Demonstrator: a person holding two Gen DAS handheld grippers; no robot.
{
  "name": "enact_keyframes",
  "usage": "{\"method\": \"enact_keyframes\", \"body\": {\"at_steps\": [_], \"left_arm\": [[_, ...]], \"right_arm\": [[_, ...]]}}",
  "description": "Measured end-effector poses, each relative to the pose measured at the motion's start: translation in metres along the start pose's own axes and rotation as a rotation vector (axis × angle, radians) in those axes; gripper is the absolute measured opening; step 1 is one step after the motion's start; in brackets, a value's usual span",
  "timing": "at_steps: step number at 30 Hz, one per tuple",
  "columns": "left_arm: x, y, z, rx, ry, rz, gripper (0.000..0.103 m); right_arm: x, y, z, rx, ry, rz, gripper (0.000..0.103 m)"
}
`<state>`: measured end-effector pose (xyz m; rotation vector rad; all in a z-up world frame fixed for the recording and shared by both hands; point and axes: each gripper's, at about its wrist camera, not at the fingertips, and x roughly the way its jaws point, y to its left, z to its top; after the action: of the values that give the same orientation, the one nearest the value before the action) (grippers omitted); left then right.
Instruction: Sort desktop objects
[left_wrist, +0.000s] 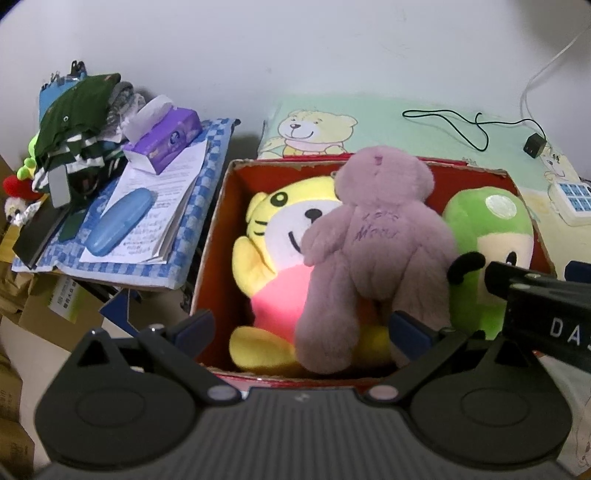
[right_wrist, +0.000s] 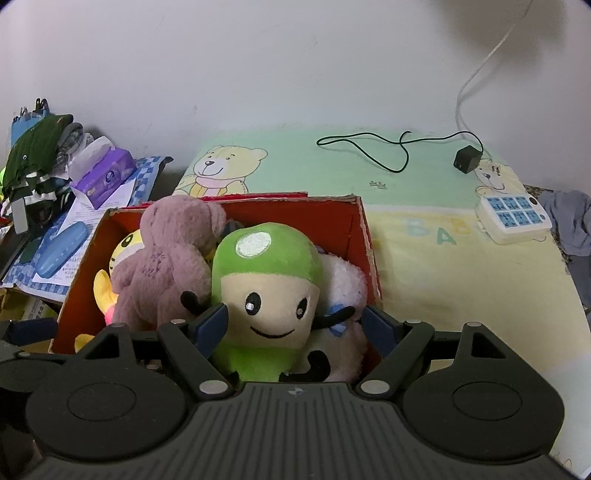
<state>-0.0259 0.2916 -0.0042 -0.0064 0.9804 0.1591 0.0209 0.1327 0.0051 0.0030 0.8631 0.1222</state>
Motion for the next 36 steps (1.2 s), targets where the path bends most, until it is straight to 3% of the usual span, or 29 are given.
{"method": "enact_keyframes", "body": {"at_steps": [18,36], "left_arm": [[0.007,-0.004,0.003,0.015,0.007,0.008,0.101],[-0.004,-0.011,-0.004,0.031,-0.016,0.042,0.101]], "right_arm": [[0.006,-0.005,0.0,0.035,0.016,0.036,0.084],[-0.003,-0.009,-0.005,0.022,0.001,0.017,0.083]]}}
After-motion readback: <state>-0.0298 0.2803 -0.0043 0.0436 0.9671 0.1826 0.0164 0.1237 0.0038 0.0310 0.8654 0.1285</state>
